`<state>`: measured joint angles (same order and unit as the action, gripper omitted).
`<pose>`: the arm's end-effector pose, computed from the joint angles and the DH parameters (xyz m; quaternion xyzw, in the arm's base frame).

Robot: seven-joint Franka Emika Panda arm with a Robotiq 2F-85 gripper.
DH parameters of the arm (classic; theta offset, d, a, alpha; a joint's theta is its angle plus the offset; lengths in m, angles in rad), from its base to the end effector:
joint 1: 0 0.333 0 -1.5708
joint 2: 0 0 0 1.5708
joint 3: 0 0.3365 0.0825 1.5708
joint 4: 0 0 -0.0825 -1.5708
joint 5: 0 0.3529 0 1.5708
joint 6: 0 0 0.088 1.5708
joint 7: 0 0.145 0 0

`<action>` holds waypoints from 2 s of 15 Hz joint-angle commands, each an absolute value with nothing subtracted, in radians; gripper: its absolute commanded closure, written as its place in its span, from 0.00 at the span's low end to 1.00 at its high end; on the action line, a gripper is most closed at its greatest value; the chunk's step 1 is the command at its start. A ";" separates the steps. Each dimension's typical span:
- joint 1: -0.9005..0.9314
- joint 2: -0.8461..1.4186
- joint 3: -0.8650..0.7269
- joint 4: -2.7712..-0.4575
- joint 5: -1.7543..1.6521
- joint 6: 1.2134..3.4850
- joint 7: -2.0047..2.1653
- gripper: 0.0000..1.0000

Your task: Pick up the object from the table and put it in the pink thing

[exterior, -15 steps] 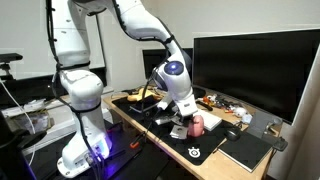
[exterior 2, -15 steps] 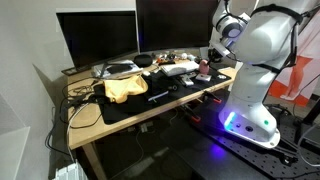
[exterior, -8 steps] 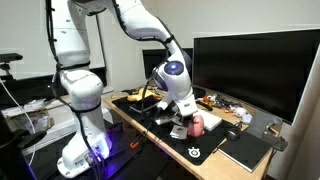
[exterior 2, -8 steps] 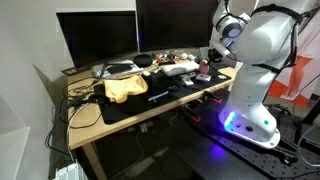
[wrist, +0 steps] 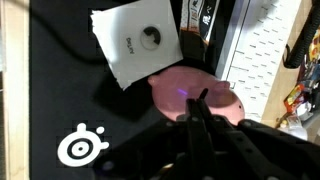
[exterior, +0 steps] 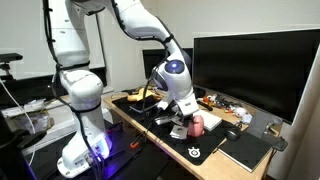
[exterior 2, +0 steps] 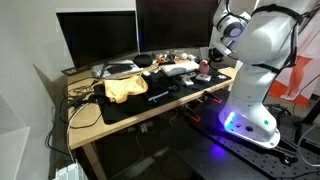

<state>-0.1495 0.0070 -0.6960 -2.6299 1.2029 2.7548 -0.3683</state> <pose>0.2578 -0.3290 0.2588 -0.6797 0.6904 -0.1797 0.1705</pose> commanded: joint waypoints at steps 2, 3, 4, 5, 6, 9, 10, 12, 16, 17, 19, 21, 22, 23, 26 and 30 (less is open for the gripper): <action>-0.159 -0.059 -0.707 -2.656 1.161 2.736 -0.364 0.99; -0.159 -0.062 -0.707 -2.656 1.156 2.736 -0.364 0.99; -0.159 -0.065 -0.707 -2.657 1.154 2.735 -0.365 0.99; -0.159 -0.069 -0.707 -2.657 1.154 2.735 -0.366 0.99; -0.159 -0.070 -0.707 -2.657 1.154 2.735 -0.366 0.99; -0.158 -0.068 -0.706 -2.655 1.160 2.735 -0.369 0.99; -0.157 -0.066 -0.705 -2.654 1.163 2.736 -0.370 0.99; -0.156 -0.063 -0.704 -2.652 1.168 2.734 -0.370 0.99; -0.156 -0.060 -0.705 -2.656 1.170 2.723 -0.368 0.99; -0.156 -0.059 -0.705 -2.656 1.172 2.719 -0.368 0.99; -0.155 -0.055 -0.705 -2.655 1.177 2.715 -0.368 0.99; -0.156 -0.053 -0.705 -2.654 1.181 2.711 -0.369 0.99; -0.156 -0.053 -0.706 -2.653 1.183 2.709 -0.371 0.99; -0.157 -0.053 -0.707 -2.651 1.184 2.706 -0.371 0.99; -0.159 -0.049 -0.709 -2.647 1.190 2.699 -0.370 0.99; -0.160 -0.042 -0.712 -2.642 1.204 2.697 -0.371 0.99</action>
